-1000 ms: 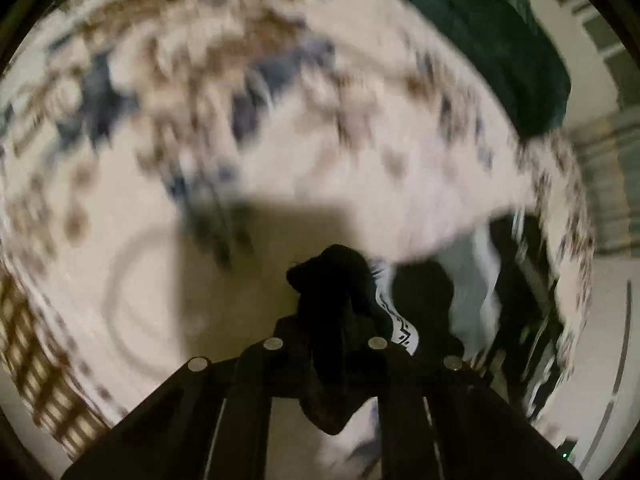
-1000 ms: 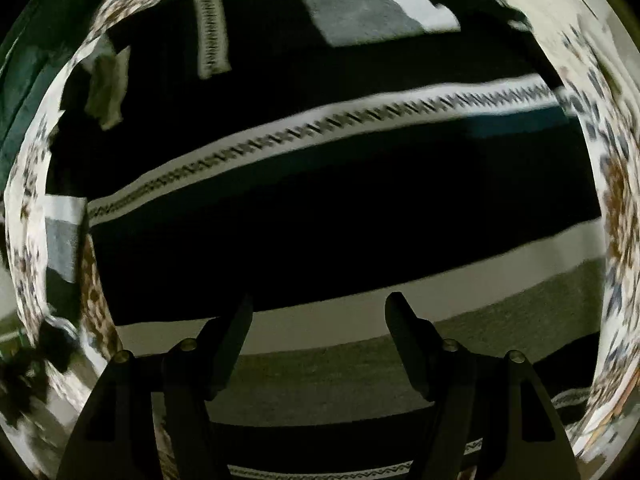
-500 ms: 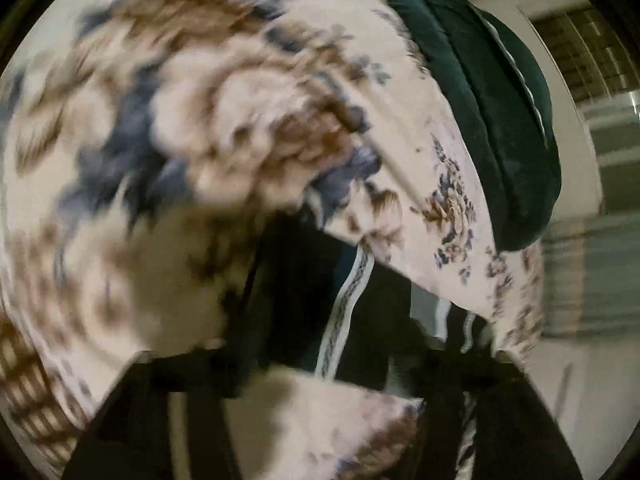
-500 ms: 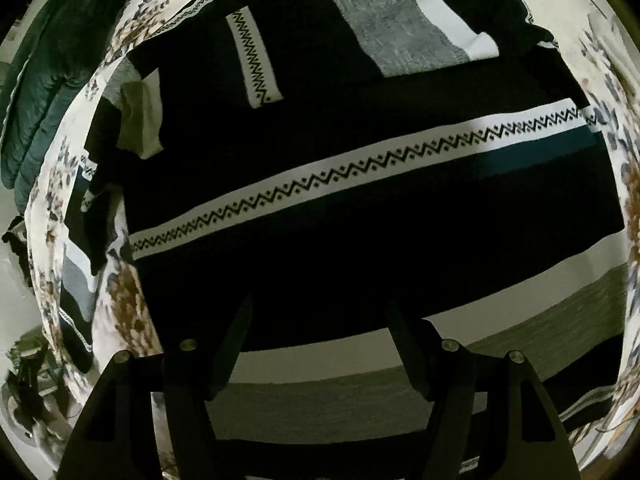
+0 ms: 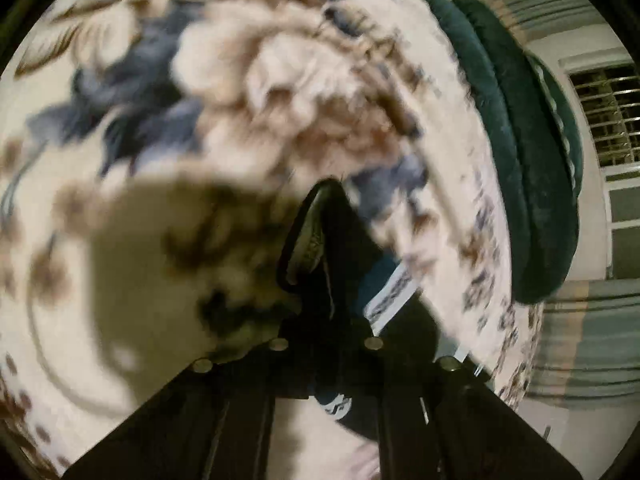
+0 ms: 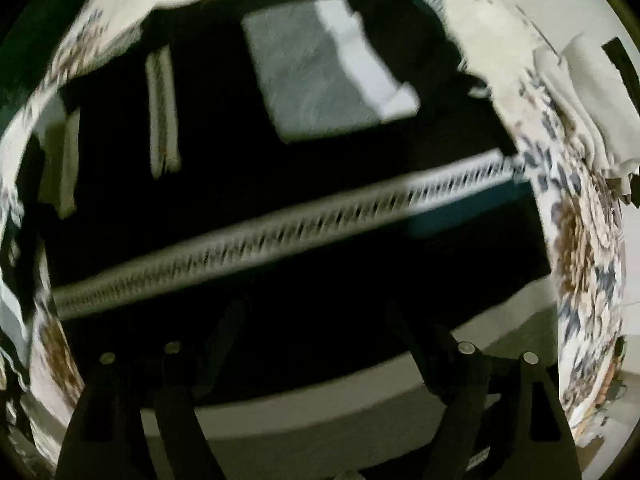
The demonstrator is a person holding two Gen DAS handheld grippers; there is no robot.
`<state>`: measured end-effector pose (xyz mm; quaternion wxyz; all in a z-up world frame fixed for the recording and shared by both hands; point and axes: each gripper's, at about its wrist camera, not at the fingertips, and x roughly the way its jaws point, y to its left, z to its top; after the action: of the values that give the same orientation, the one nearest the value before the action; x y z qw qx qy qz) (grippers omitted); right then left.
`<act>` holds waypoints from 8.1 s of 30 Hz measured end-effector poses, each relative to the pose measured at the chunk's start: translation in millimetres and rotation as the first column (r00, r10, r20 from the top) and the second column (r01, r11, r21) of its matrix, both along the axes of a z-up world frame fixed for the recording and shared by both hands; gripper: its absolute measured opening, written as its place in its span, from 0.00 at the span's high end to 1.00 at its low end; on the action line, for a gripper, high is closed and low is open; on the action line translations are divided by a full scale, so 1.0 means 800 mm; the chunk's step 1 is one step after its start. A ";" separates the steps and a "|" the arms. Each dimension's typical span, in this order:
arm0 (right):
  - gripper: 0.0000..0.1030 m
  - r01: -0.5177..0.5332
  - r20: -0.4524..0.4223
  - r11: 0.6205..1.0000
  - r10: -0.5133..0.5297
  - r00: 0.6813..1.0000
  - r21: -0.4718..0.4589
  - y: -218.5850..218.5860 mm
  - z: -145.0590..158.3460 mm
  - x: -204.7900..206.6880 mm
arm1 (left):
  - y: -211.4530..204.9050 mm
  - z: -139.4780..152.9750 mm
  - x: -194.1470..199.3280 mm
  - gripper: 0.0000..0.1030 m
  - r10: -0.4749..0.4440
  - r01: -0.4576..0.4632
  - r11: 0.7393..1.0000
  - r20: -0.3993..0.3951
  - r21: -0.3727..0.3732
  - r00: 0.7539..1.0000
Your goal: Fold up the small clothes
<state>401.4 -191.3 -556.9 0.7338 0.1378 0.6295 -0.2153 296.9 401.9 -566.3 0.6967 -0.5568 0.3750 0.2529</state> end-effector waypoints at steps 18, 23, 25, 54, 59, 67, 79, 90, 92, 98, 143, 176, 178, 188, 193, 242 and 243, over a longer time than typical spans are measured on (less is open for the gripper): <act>0.01 0.080 0.137 0.997 -0.078 0.987 -0.006 -0.085 0.037 0.040 | -0.145 0.193 0.124 0.95 -0.434 0.396 0.777 -0.039 0.490 0.900; 0.01 0.078 0.127 0.996 -0.083 0.988 0.047 -0.121 0.023 0.024 | -0.333 0.218 0.181 0.95 -0.677 0.603 0.601 -0.067 0.524 0.733; 0.01 0.065 0.107 0.996 -0.071 0.992 0.060 -0.135 0.017 0.019 | -0.420 0.214 0.196 0.95 -0.755 0.672 0.533 -0.069 0.514 0.652; 0.93 -0.219 0.168 0.888 0.163 0.972 0.405 -0.173 -0.028 0.161 | -0.418 0.153 0.125 0.05 -0.470 0.629 0.504 -0.423 0.592 0.775; 0.93 -0.243 0.344 0.937 0.149 0.927 0.251 -0.190 0.040 0.136 | -0.407 0.147 0.139 0.05 -0.453 0.612 0.525 -0.414 0.591 0.789; 0.93 -0.114 0.238 0.967 0.058 0.970 0.229 -0.315 0.050 0.148 | -0.442 0.109 0.244 0.05 -0.585 0.691 0.493 -0.387 0.528 0.713; 0.52 -0.240 0.327 0.960 0.183 0.927 0.143 -0.272 0.074 0.140 | -0.508 0.055 0.303 0.05 -0.690 0.830 0.244 -0.512 0.501 0.511; 0.24 -0.160 0.094 0.987 0.158 0.983 0.018 -0.250 0.013 0.156 | -0.489 0.031 0.294 0.05 -0.705 0.873 0.298 -0.528 0.386 0.473; 0.00 -0.156 0.105 0.987 0.160 0.981 -0.045 -0.240 0.035 0.149 | -0.502 0.057 0.275 0.05 -0.708 0.867 0.280 -0.520 0.413 0.477; 0.00 -0.194 0.127 0.961 0.221 0.967 -0.195 -0.203 0.115 0.101 | -0.551 0.129 0.206 0.05 -0.720 0.846 0.274 -0.486 0.458 0.496; 0.03 -0.311 0.086 0.839 0.306 0.948 0.447 -0.474 0.045 -0.013 | -0.966 -0.011 -0.200 0.98 -0.863 0.982 0.146 -0.470 0.119 0.185; 0.93 -0.461 0.189 0.815 0.421 0.887 0.350 -0.145 0.186 0.298 | -0.533 0.149 -0.201 0.99 -0.641 0.670 0.725 -0.199 0.163 0.742; 0.93 -0.484 0.172 0.812 0.452 0.875 0.326 -0.079 0.182 0.308 | -0.493 0.134 -0.206 0.99 -0.610 0.634 0.762 -0.181 0.133 0.771; 0.93 -0.550 0.043 0.810 0.554 0.831 0.203 0.177 0.077 0.348 | -0.370 0.028 -0.220 0.99 -0.497 0.496 0.867 -0.147 -0.044 0.855; 0.93 -0.553 -0.003 0.818 0.560 0.828 0.159 0.229 0.029 0.353 | -0.339 -0.007 -0.225 0.98 -0.499 0.491 0.866 -0.157 -0.092 0.852; 0.32 -0.216 0.038 0.808 0.233 0.972 0.548 -0.057 0.006 -0.186 | -0.385 0.106 0.033 0.44 -0.818 0.817 0.550 -0.083 0.174 0.569; 0.31 -0.219 0.063 0.817 0.219 0.974 0.533 -0.067 0.014 -0.149 | -0.392 0.106 0.075 0.44 -0.829 0.821 0.538 -0.061 0.191 0.556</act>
<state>282.5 -244.9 -545.9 0.6853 0.2640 0.6765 0.0550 357.1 88.6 -481.3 0.7917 -0.2474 0.5529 -0.0793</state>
